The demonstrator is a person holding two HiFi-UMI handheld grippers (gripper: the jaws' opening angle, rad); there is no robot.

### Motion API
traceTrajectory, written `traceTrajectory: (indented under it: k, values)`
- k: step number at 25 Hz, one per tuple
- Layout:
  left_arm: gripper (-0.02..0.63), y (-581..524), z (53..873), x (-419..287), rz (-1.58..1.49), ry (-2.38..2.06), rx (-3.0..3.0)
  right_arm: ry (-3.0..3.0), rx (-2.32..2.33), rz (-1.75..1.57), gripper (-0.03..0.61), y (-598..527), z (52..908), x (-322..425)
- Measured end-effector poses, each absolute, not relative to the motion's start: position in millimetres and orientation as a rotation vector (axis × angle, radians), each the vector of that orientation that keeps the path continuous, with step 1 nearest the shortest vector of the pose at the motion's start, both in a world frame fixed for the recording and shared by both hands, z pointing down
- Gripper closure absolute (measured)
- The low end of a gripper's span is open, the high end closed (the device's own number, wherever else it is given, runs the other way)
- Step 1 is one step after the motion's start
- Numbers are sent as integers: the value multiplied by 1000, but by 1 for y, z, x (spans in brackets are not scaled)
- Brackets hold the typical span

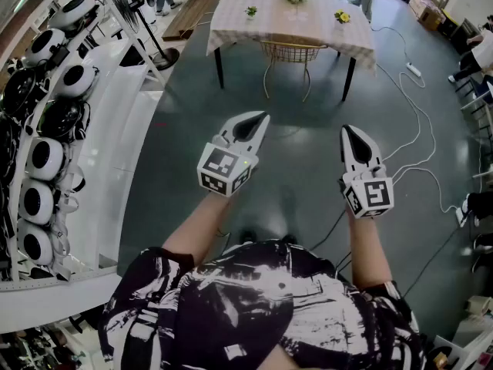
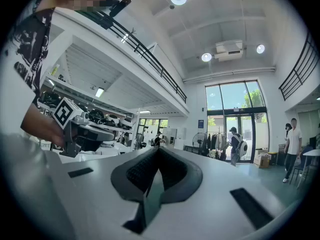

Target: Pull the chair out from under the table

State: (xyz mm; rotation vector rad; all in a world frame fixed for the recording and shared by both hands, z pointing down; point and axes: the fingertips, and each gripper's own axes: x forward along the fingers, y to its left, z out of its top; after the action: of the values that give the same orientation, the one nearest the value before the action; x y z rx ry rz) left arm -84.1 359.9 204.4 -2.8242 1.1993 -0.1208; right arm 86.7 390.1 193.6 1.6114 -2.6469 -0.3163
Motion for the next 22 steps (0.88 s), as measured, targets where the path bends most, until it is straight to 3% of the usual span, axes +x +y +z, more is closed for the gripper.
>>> traceTrajectory:
  k: [16, 17, 18, 19, 20, 22]
  values:
    - [615, 363, 206, -79, -53, 1117, -2898, -2764, 1558, -289, 577, 389, 190, 84]
    - [614, 365, 203, -77, -11, 1083, -2916, -2793, 1547, -282, 544, 390, 190, 84]
    - [515, 367, 199, -77, 37, 1059, -2925, -2824, 1545, -270, 411, 390, 188, 85]
    - [349, 367, 194, -77, 79, 1048, -2926, -2853, 1552, -252, 287, 389, 186, 87]
    - [222, 367, 190, -78, 108, 1043, -2922, -2874, 1563, -232, 177, 388, 185, 89]
    - [117, 366, 186, -82, 119, 1034, -2910, -2888, 1579, -207, 84, 386, 185, 93]
